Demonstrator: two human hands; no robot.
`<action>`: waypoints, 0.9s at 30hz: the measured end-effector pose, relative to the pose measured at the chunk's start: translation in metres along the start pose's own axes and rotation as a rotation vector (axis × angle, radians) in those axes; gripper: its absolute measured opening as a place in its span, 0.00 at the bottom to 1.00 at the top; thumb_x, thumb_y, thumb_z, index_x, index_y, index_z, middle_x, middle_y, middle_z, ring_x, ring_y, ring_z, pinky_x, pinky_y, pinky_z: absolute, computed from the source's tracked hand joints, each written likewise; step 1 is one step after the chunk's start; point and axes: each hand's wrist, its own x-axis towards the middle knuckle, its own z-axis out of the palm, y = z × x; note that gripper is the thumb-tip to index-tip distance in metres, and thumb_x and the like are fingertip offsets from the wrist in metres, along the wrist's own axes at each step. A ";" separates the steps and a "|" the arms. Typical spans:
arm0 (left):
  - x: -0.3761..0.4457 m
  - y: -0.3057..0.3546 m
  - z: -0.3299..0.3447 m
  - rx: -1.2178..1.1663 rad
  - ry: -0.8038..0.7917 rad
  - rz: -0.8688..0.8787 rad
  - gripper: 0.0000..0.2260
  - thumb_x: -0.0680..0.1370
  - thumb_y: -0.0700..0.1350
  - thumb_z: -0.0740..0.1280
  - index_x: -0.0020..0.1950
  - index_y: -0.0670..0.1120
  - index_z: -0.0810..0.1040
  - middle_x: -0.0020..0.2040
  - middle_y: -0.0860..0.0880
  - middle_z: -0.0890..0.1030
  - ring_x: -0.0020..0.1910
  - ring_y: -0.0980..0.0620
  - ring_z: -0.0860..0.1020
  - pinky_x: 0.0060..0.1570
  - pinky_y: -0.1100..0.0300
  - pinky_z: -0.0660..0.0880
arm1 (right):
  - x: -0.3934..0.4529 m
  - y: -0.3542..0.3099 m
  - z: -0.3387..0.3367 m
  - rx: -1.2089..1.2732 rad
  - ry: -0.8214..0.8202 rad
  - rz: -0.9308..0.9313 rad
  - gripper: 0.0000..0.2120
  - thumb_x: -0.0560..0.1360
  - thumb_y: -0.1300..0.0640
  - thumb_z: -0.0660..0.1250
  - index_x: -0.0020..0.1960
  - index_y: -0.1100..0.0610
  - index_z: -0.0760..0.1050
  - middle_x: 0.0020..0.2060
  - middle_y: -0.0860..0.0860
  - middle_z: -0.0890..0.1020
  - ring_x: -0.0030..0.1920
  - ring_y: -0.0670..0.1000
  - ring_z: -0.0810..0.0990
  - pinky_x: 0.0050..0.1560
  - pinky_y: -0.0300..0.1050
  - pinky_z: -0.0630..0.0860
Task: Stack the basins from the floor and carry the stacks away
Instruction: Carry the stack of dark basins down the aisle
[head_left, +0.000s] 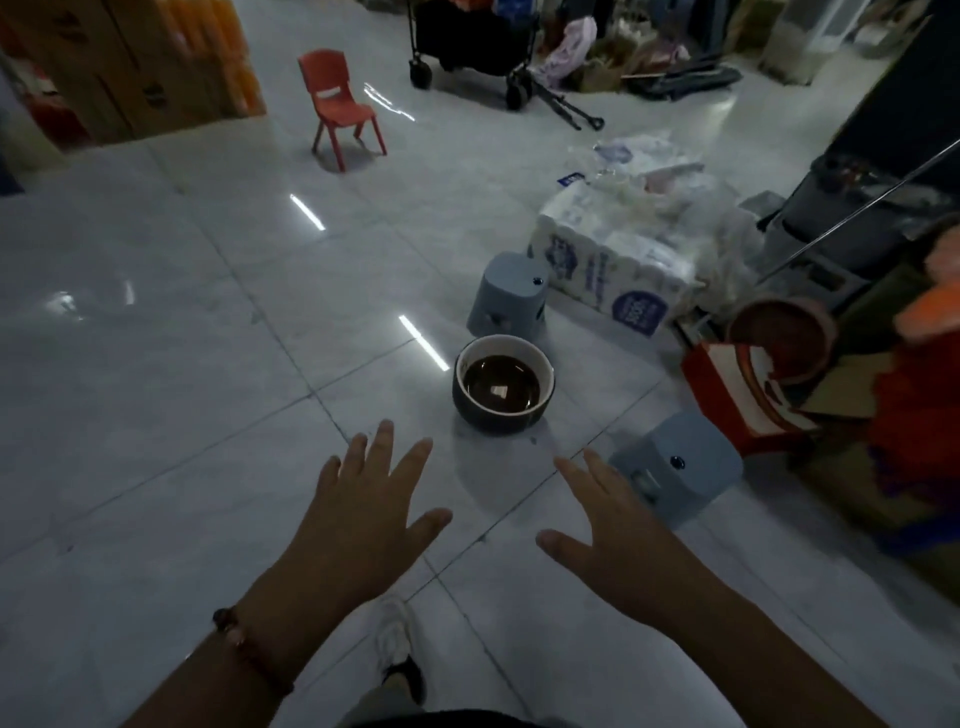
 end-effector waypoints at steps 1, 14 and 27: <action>0.020 -0.006 -0.009 0.004 -0.010 0.021 0.36 0.79 0.69 0.51 0.80 0.57 0.39 0.81 0.45 0.38 0.80 0.43 0.42 0.77 0.46 0.46 | 0.016 -0.008 -0.007 0.016 0.001 0.017 0.40 0.77 0.36 0.61 0.79 0.41 0.42 0.79 0.45 0.40 0.79 0.51 0.41 0.78 0.55 0.51; 0.251 -0.025 -0.086 0.170 -0.083 0.222 0.36 0.79 0.68 0.52 0.81 0.55 0.43 0.81 0.44 0.41 0.80 0.42 0.45 0.77 0.44 0.50 | 0.194 -0.019 -0.069 0.232 0.076 0.170 0.40 0.77 0.39 0.64 0.80 0.42 0.45 0.80 0.46 0.41 0.79 0.49 0.42 0.76 0.50 0.49; 0.497 0.010 -0.069 0.201 -0.215 0.117 0.36 0.79 0.67 0.52 0.81 0.54 0.44 0.81 0.42 0.43 0.80 0.40 0.47 0.77 0.43 0.51 | 0.446 0.096 -0.171 -0.142 -0.129 0.109 0.41 0.78 0.35 0.58 0.80 0.45 0.38 0.80 0.53 0.40 0.79 0.59 0.41 0.77 0.60 0.45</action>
